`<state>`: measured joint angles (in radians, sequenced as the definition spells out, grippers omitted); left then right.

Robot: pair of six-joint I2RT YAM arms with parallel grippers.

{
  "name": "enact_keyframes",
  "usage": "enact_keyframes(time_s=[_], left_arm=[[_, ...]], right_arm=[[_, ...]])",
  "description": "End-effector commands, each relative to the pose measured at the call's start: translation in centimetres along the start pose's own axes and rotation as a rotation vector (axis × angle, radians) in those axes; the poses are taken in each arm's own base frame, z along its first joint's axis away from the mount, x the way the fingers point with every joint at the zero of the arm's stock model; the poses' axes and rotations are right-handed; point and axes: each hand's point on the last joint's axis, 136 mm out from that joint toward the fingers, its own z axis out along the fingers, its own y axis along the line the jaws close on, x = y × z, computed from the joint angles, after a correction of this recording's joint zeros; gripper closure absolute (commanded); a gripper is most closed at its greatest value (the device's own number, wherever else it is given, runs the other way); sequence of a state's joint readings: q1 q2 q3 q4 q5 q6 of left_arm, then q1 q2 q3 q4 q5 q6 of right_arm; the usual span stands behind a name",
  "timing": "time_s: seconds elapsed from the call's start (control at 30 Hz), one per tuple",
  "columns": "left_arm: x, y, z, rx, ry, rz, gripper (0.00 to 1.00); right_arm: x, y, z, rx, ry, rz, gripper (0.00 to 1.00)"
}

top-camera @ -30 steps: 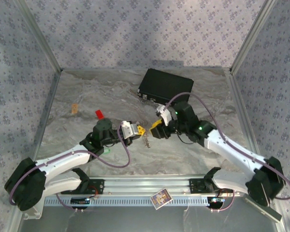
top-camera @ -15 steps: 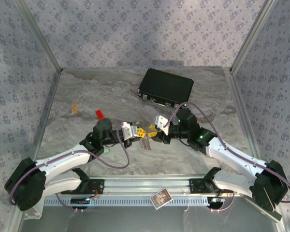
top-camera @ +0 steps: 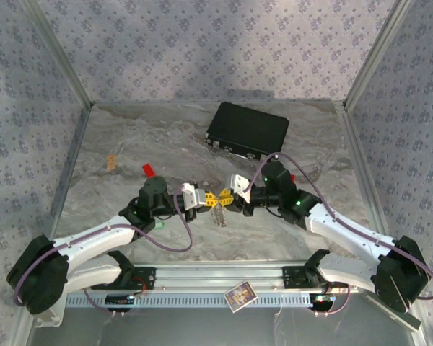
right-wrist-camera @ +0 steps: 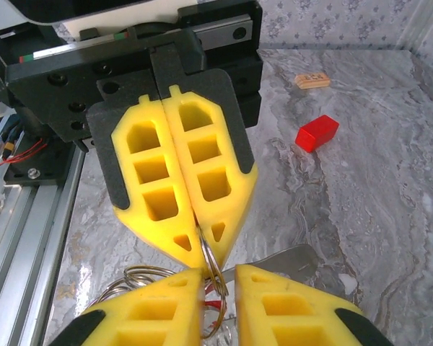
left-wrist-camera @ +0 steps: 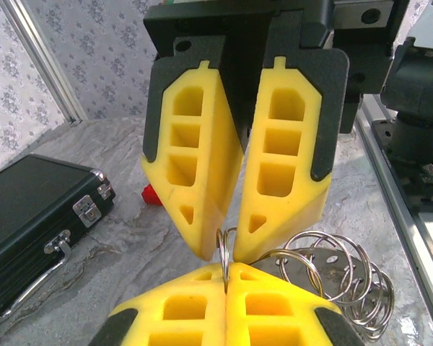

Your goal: Put the keys on the keyring

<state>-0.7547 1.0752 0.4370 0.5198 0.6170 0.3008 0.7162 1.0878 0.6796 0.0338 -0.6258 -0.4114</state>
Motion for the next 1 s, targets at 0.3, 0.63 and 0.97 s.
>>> enact_keyframes(time_s=[0.3, 0.63, 0.97], left_arm=[[-1.7, 1.6, 0.0, -0.067, 0.02, 0.024, 0.7], [-0.2, 2.2, -0.7, -0.088, 0.186, 0.054, 0.62], [-1.2, 2.3, -0.4, -0.076, 0.163, 0.069, 0.6]], right_arm=[[-1.7, -0.5, -0.4, -0.007, 0.041, -0.099, 1.0], [-1.0, -1.7, -0.6, 0.008, 0.202, -0.149, 1.0], [-1.3, -1.6, -0.2, -0.021, 0.263, -0.189, 1.0]])
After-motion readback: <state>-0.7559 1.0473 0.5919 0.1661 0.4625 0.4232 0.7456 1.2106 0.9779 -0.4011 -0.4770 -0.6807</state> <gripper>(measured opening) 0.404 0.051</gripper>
